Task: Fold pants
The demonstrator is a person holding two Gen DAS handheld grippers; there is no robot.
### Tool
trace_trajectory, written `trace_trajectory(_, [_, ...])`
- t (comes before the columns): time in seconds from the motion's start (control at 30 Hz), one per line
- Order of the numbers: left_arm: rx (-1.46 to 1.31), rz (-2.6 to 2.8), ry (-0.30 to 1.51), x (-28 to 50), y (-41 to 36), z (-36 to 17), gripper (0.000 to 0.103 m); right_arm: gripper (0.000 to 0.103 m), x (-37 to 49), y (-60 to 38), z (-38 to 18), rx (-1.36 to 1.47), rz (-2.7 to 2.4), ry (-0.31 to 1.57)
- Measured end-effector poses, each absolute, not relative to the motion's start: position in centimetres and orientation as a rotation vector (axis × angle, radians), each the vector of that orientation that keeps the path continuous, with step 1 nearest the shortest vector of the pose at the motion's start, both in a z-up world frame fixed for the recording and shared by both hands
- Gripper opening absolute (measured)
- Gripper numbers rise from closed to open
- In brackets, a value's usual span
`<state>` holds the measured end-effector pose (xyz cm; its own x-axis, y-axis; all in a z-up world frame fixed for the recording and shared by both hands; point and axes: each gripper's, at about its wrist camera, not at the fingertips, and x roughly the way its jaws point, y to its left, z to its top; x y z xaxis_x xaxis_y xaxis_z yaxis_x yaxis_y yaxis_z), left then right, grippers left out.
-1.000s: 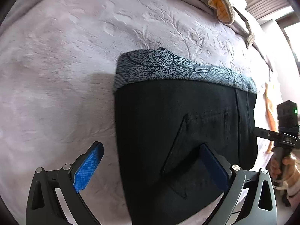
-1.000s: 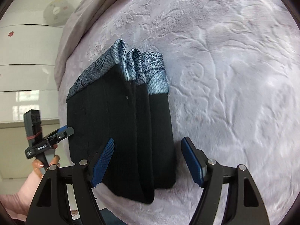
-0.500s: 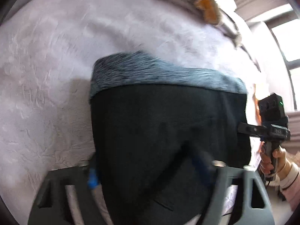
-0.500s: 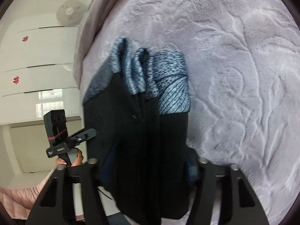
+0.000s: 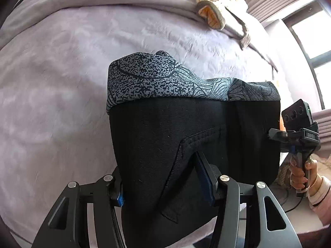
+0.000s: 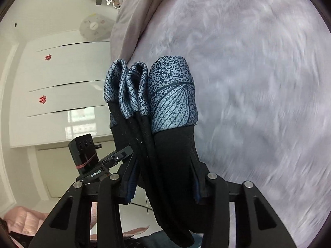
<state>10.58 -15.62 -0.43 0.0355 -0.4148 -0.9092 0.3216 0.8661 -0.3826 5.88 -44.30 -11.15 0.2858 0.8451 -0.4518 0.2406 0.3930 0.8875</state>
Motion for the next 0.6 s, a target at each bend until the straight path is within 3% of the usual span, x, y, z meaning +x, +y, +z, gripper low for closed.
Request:
trace_trajectory(0.13, [-0.053,-0.511,1.456,9.6,-14.4,-3.4,0.059,0.045,4.6,-42.5,-12.8,1.125,0.52,1.289])
trace_trajectory(0.2, [-0.036,-0.469,1.426,9.5,-13.9,-4.5,0.073,0.045,4.7,-42.2,-13.9,1.08,0.475,1.319])
trace_trajectory(0.27, [-0.044,-0.431,1.422,9.9,-13.7,-5.2,0.096,0.047,4.9,-42.2,-14.9,1.029,0.419,1.339])
trace_trajectory(0.33, [-0.05,-0.407,1.431,10.1,-13.4,-5.8,0.103,0.057,4.9,-42.3,-15.1,0.986,0.363,1.348])
trace_trajectory(0.6, [0.09,-0.303,1.4,8.7,-14.4,-3.7,0.103,0.075,4.4,-40.0,-10.7,0.679,0.163,1.385])
